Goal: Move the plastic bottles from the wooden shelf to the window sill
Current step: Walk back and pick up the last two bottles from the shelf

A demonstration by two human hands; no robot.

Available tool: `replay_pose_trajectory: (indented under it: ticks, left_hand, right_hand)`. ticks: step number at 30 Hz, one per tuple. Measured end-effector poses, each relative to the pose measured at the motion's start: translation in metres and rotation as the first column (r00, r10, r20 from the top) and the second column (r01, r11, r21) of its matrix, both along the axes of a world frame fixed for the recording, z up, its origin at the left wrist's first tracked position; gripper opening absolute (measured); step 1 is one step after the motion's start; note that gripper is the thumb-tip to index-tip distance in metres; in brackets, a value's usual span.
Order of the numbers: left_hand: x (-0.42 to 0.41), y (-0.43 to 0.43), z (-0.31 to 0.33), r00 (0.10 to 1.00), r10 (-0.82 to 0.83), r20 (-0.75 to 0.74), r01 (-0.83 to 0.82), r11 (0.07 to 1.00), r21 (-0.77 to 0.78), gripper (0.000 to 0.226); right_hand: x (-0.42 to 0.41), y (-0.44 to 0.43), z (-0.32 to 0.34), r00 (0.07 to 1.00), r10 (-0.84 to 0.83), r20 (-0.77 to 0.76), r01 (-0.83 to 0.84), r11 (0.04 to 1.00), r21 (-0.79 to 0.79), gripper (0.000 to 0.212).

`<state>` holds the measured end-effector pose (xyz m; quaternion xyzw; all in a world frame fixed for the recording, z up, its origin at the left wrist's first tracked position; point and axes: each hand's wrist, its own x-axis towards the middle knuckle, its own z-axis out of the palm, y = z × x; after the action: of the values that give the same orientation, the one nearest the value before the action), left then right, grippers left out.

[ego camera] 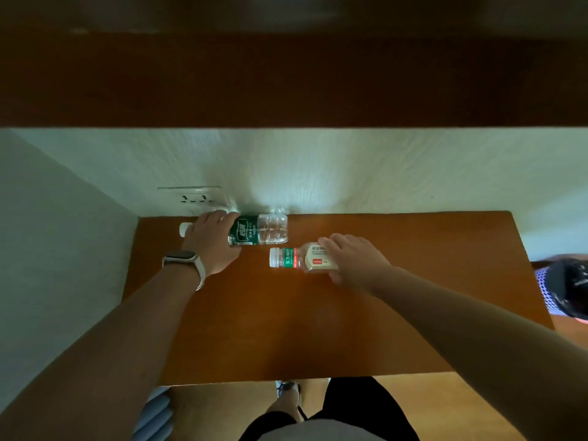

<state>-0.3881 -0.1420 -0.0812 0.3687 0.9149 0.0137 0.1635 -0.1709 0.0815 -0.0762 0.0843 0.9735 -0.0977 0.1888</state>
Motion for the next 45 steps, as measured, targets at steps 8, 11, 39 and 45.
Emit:
replay_pose_trajectory:
  ticks: [8,11,39,45]
  left_hand:
    - [0.003,0.001,0.004,0.999,-0.027,-0.021,0.026,0.999,-0.019,0.062]
    - [0.003,0.002,0.003,0.999,-0.032,0.008,0.033,0.998,-0.048,0.067]
    - [0.077,-0.006,-0.010,0.799,-0.592,0.106,0.581,0.805,0.118,0.061]
    - [0.085,0.020,-0.009,0.751,-0.659,0.048,0.652,0.751,0.110,0.066]
  right_hand:
    - [0.030,-0.008,0.008,0.983,-0.182,0.004,0.181,0.981,-0.074,0.081]
    - [0.037,-0.008,0.013,0.975,-0.221,-0.021,0.218,0.972,-0.088,0.081]
    - [0.077,-0.022,0.027,0.897,-0.407,-0.172,0.374,0.907,-0.193,0.084]
    - [0.097,-0.019,0.027,0.874,-0.459,-0.157,0.428,0.882,-0.196,0.083]
